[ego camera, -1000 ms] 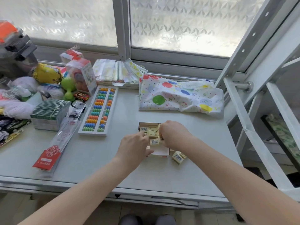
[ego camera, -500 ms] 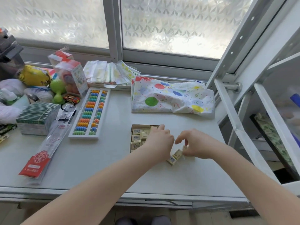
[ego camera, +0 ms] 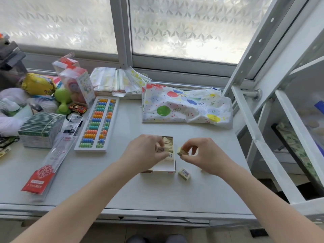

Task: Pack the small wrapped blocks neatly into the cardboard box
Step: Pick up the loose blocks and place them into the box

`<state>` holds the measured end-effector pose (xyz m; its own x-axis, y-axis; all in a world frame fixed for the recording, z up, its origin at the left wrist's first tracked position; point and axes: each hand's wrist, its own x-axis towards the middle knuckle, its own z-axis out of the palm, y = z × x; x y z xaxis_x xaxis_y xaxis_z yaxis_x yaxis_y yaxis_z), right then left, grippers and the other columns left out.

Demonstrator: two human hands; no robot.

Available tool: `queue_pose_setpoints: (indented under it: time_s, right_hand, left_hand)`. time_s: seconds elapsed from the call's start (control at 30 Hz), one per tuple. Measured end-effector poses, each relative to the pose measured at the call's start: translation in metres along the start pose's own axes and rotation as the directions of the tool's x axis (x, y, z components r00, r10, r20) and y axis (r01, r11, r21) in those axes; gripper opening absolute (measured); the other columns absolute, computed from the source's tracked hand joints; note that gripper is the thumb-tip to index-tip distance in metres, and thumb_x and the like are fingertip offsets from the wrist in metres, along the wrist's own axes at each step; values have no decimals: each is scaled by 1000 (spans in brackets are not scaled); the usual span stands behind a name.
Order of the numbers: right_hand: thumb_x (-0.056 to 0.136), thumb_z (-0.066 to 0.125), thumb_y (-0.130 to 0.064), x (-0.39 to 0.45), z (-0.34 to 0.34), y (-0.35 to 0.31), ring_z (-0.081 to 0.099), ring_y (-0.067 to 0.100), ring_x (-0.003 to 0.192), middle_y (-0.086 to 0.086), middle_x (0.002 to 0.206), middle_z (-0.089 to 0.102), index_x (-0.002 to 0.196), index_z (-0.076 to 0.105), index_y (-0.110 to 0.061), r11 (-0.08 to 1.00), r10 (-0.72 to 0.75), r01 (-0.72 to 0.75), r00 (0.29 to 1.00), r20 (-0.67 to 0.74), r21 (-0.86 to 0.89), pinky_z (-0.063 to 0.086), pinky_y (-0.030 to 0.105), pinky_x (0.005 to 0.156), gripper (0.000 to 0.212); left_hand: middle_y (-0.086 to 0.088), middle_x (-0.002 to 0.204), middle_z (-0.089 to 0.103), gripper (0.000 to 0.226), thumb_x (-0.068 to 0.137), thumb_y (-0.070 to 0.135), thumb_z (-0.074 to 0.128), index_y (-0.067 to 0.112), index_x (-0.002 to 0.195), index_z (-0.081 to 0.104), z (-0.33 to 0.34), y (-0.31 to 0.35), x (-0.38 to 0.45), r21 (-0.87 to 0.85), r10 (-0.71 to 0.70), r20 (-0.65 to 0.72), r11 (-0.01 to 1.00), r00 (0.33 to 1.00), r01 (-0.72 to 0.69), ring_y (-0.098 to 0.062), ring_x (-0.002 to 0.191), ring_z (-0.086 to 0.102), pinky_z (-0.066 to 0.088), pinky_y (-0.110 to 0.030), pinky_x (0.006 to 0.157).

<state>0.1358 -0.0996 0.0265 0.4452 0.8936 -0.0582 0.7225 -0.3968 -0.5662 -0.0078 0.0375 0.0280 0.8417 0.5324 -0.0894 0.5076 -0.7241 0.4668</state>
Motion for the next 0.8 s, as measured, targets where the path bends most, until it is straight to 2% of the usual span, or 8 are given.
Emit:
queue_pose_setpoints:
  time_s: [0.13,0.27,0.37,0.5,0.7,0.8]
  right_hand:
    - [76,68,-23,10,26,-14,54,13,79,-2,94,68,93,69,-17,985,-89,99,993,77,-140,45,25,73,18]
    - [81,64,-27,17,42,-16,57,23,95,4,103,62,100,67,-13,947,-87,131,983,160,-293,38,26,73,23]
    - [82,64,-26,18,47,-14,58,26,95,5,104,61,100,66,-12,947,-77,116,987,140,-299,41,28,75,24]
    - [83,61,-20,11,50,-15,59,29,90,8,101,60,92,62,-8,957,-67,89,994,86,-277,45,35,76,16]
    - [86,60,-24,5,54,-16,59,33,86,9,102,56,85,62,-4,956,-32,50,997,66,-289,47,38,75,20]
    - [87,59,-20,3,54,-16,60,34,83,8,102,55,83,63,-2,966,-33,43,998,44,-254,48,40,75,18]
  left_hand:
    - [5,106,65,38,79,55,60,26,102,61,29,-15,-13,196,-8,-21,980,1000,12,-14,103,56,45,-28,79]
    - [5,103,65,46,77,61,59,21,100,61,40,-24,-10,246,22,-63,969,998,-6,-13,103,56,43,-27,77]
    - [2,99,67,48,74,61,61,19,99,60,40,-25,-6,247,37,-57,969,998,-22,-15,98,58,40,-27,72]
    - [-2,98,67,50,73,59,65,17,100,59,39,-28,-4,193,19,-31,981,999,-12,-19,93,62,46,-30,77]
    - [-6,101,66,47,80,54,61,13,103,59,37,-20,-1,320,69,1,945,998,-66,-23,94,61,42,-28,75]
    - [-7,101,66,47,79,51,64,13,106,57,34,-20,2,291,70,53,953,996,-82,-25,94,62,43,-30,75]
